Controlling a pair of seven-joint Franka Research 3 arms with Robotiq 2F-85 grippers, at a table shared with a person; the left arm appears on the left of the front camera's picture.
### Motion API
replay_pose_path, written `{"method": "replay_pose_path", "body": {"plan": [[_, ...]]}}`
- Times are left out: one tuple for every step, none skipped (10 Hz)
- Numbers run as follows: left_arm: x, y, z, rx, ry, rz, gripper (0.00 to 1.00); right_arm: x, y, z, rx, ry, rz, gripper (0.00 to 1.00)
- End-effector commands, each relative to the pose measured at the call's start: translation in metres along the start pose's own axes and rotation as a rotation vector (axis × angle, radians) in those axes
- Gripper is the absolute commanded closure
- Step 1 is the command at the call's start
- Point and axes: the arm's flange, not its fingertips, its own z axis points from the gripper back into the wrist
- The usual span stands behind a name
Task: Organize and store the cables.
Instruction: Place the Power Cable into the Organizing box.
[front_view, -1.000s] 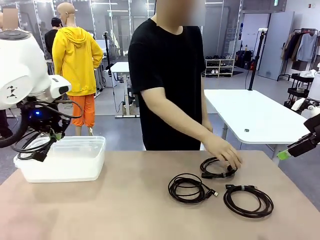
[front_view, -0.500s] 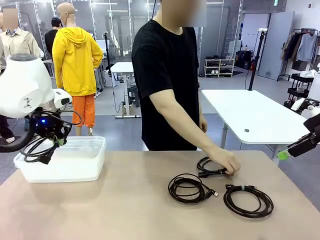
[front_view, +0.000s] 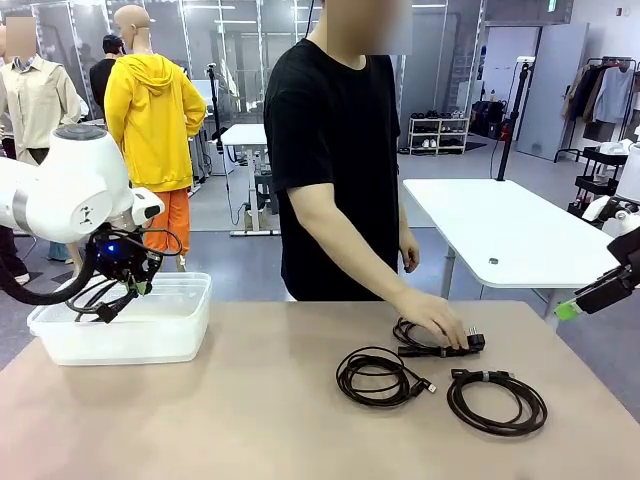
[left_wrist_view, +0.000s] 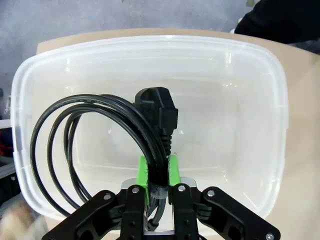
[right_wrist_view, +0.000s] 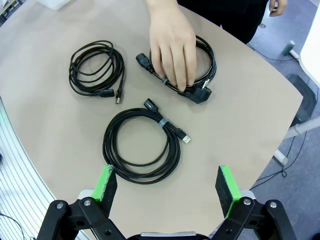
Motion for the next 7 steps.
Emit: {"method": "replay_pose_path", "body": {"plan": [[0.012,-0.003,-0.008,0.008,0.005,-0.008,1.0,0.002,-0.001,0.001,-0.005,0.009,0.001,0.0],[0.012,-0.003,-0.008,0.004,0.006,-0.004,0.5,0.002,-0.001,0.001,-0.005,0.009,0.001,0.0],[0.01,-0.003,-0.005,-0.012,0.007,-0.005,0.47,0.002,-0.001,0.001,-0.005,0.009,0.001,0.0],[0.009,-0.003,-0.003,-0.009,0.005,-0.004,0.15,0.002,-0.001,0.001,-0.005,0.009,0.001,0.0],[0.007,-0.004,0.0,-0.006,0.008,0.001,0.11,0.002,-0.001,0.001,-0.005,0.009,0.001,0.0],[0.006,-0.003,0.002,-0.005,0.005,0.005,0.0,0.002,-0.001,0.001,-0.005,0.009,0.001,0.0],[0.004,-0.003,0.005,-0.003,0.001,0.013,0.0,0.002,-0.001,0.001,-0.005,0.009,0.001,0.0]]}}
